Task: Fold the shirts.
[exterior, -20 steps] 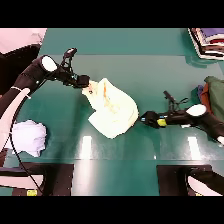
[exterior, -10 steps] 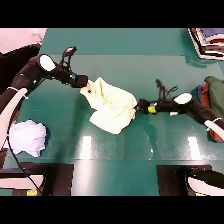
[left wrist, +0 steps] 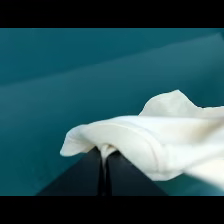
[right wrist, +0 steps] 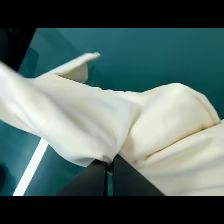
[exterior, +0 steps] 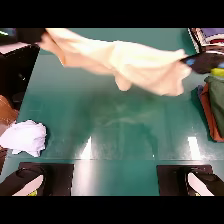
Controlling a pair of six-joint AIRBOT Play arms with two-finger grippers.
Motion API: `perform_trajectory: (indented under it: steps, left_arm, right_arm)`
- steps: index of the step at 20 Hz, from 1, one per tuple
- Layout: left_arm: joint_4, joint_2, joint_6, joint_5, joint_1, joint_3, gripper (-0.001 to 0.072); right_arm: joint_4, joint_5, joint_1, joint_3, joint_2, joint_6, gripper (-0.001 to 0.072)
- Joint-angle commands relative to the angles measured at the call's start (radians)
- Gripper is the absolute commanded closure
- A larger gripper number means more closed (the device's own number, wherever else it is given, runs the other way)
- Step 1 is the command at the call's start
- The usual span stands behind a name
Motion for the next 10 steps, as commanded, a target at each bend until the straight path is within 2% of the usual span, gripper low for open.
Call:
perform_trajectory:
  steps: [1, 7, 10]
  left_arm:
    - [0.010, 0.190, 0.000, 0.003, 0.002, 0.099, 0.0685]
    - [0.007, 0.327, -0.001, -0.018, 0.002, 0.147, 0.0686]
    - [0.007, 0.268, -0.001, -0.177, 0.002, 0.145, 0.0685]
  right_arm:
    - [-0.016, 0.116, -0.087, 0.152, 0.124, 0.002, 0.0695]
    - [-0.015, 0.218, -0.235, 0.300, 0.161, 0.054, 0.0696]
    - [-0.013, 0.315, -0.235, 0.318, 0.081, 0.117, 0.0696]
